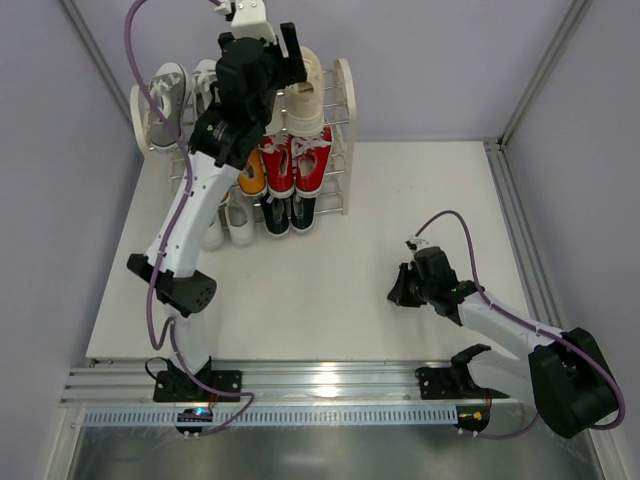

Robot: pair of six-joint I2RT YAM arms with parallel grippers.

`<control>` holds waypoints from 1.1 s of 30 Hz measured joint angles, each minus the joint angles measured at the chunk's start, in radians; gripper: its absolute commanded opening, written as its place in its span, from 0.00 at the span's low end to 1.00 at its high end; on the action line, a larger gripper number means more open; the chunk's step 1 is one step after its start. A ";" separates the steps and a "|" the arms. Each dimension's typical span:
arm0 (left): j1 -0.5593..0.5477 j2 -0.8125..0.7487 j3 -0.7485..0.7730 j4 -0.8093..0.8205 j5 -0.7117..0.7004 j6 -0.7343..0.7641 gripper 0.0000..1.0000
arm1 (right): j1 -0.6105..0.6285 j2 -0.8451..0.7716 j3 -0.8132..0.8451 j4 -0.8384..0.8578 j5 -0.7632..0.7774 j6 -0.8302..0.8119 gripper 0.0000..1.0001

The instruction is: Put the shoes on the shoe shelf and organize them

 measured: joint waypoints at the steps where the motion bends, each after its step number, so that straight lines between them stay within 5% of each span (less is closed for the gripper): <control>1: 0.000 -0.019 -0.014 0.004 0.006 0.000 0.80 | 0.000 0.000 0.000 0.000 -0.002 -0.002 0.04; 4: -0.015 -0.115 -0.101 0.019 0.017 0.005 0.85 | 0.000 -0.007 0.000 0.000 -0.009 -0.012 0.06; 7: -0.055 -0.282 -0.298 0.040 0.024 0.005 0.93 | 0.000 -0.036 0.000 0.003 -0.017 -0.024 0.30; 8: -0.071 -0.340 -0.380 0.066 0.028 0.003 0.95 | 0.000 -0.047 0.002 0.004 -0.020 -0.031 0.46; 15: -0.161 -0.825 -1.088 0.165 -0.037 -0.049 1.00 | 0.000 -0.057 0.037 0.019 -0.032 -0.063 0.84; 26: -0.164 -0.941 -1.622 0.266 -0.246 -0.120 1.00 | 0.000 -0.079 0.039 0.022 -0.039 -0.066 0.87; 33: -0.108 -0.930 -1.731 0.359 -0.337 -0.135 0.99 | 0.000 -0.136 0.039 0.011 -0.037 -0.068 0.85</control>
